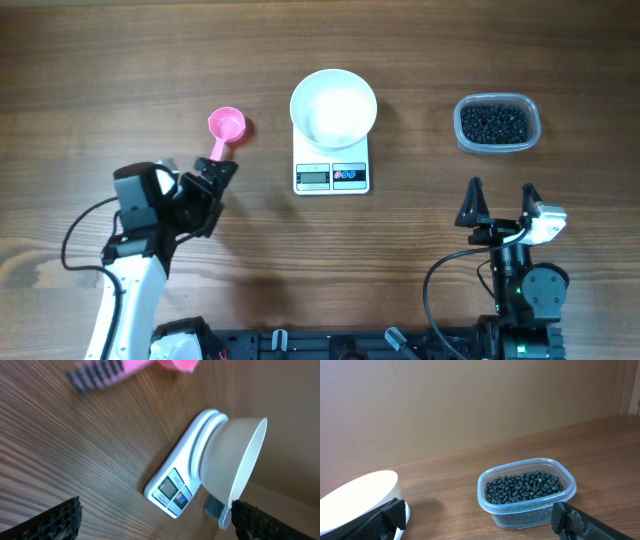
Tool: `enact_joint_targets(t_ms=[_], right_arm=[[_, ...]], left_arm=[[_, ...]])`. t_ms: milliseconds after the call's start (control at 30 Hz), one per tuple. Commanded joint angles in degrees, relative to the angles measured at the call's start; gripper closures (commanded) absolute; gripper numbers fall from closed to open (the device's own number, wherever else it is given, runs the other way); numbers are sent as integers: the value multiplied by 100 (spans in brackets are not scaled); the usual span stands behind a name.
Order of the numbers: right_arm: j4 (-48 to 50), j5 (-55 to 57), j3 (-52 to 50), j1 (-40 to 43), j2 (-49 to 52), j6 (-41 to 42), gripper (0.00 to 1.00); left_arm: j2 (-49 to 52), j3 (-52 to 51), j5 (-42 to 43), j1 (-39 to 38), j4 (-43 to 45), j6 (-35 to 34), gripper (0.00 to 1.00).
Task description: Scoop item into bowl and weigh 150g on scale
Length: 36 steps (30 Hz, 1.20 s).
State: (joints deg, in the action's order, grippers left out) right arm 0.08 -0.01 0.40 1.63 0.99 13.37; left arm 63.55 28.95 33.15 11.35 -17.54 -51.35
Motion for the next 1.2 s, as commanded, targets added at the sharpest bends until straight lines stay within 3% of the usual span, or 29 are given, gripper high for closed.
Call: enact_joint_targets(t_ms=[0,167,333,433,1167], right_arm=[[26,-11,-9,17,-57,20,0],[26,-11,-9,17,-57,17,0],[26,-11,-9,17,-57,17,0],[26,-13,-9,17,-57,15,0],[28,-11,-9,17,-57,17,0]], left_arm=[[15,70,323,341,-22,748,0],[15,-264,533,614,197,898,1],[15,-1113,1589,1082,1759,846,0],[17,-1534,1764,1408,2308,721,0],[621,-1749,1325,1617,3082,748,0]])
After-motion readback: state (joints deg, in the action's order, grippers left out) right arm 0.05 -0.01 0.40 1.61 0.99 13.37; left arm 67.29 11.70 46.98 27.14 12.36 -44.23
